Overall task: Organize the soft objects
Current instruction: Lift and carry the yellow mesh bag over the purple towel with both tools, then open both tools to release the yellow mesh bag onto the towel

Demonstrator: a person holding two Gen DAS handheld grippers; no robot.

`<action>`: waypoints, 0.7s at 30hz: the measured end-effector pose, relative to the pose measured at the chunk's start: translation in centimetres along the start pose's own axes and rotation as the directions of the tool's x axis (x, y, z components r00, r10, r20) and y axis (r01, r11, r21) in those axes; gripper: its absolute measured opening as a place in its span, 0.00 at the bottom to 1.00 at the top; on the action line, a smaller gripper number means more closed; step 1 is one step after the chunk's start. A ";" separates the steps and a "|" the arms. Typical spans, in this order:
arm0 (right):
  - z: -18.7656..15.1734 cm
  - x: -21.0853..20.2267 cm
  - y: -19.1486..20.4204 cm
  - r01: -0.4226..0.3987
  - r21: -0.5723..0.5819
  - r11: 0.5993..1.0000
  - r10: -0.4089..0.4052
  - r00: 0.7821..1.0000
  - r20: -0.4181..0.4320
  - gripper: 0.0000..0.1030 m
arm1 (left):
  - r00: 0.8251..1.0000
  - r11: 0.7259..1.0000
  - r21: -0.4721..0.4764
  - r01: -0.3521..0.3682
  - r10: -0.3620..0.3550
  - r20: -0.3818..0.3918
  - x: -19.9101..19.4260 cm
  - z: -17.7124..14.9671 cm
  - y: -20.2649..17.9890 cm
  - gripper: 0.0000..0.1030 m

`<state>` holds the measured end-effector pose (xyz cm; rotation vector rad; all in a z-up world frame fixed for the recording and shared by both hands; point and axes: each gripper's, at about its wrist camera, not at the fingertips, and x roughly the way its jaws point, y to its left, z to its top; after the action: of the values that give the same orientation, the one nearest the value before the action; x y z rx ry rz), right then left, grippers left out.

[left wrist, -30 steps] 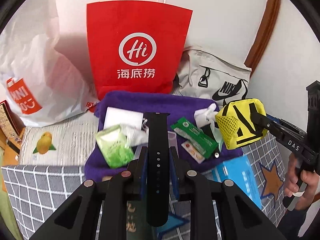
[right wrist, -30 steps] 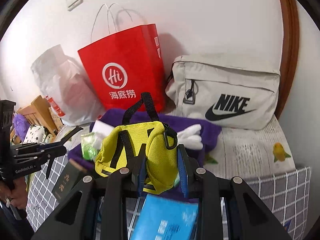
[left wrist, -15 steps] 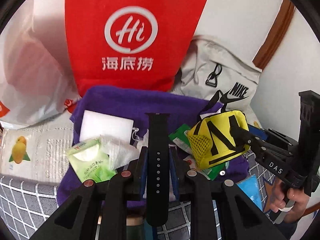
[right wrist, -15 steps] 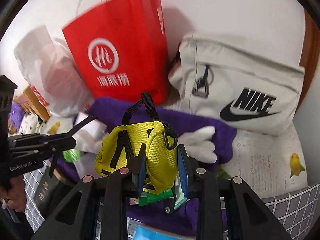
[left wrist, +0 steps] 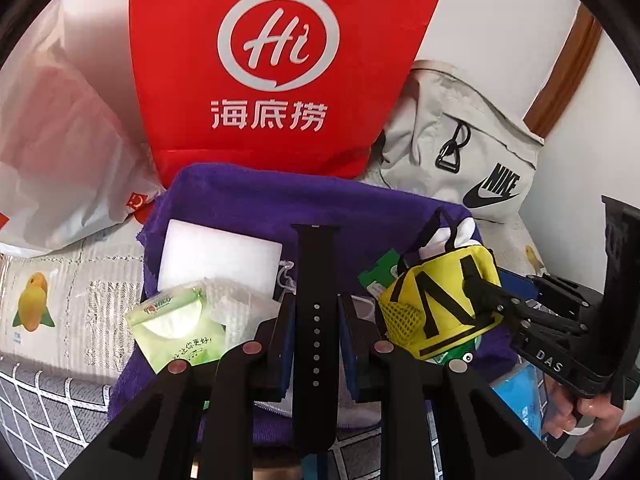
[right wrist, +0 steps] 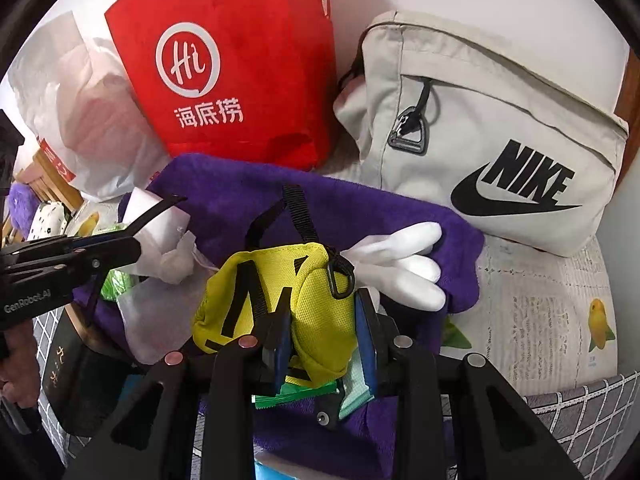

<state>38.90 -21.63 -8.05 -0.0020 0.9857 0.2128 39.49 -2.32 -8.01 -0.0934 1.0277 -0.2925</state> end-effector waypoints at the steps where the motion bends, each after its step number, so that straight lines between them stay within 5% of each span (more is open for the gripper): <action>1: 0.0 0.1 0.0 -0.001 -0.001 1.000 0.001 1.000 -0.004 0.29 | 1.000 1.000 -0.003 0.000 0.000 -0.005 0.2 0.0 0.0 0.19; 16: 0.1 1.9 -0.9 -0.016 0.020 1.000 0.017 0.998 -0.055 0.33 | 1.000 0.998 -0.068 -0.014 0.015 0.014 1.3 0.1 1.2 0.19; 21: 0.1 1.3 -0.5 -0.009 0.003 1.000 0.010 0.999 -0.041 0.43 | 0.999 0.997 -0.080 -0.013 0.017 0.044 0.7 0.2 1.1 0.50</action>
<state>39.77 -21.84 -9.09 0.0010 1.0269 0.2208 40.16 -1.51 -8.73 -0.1635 0.9957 -0.2349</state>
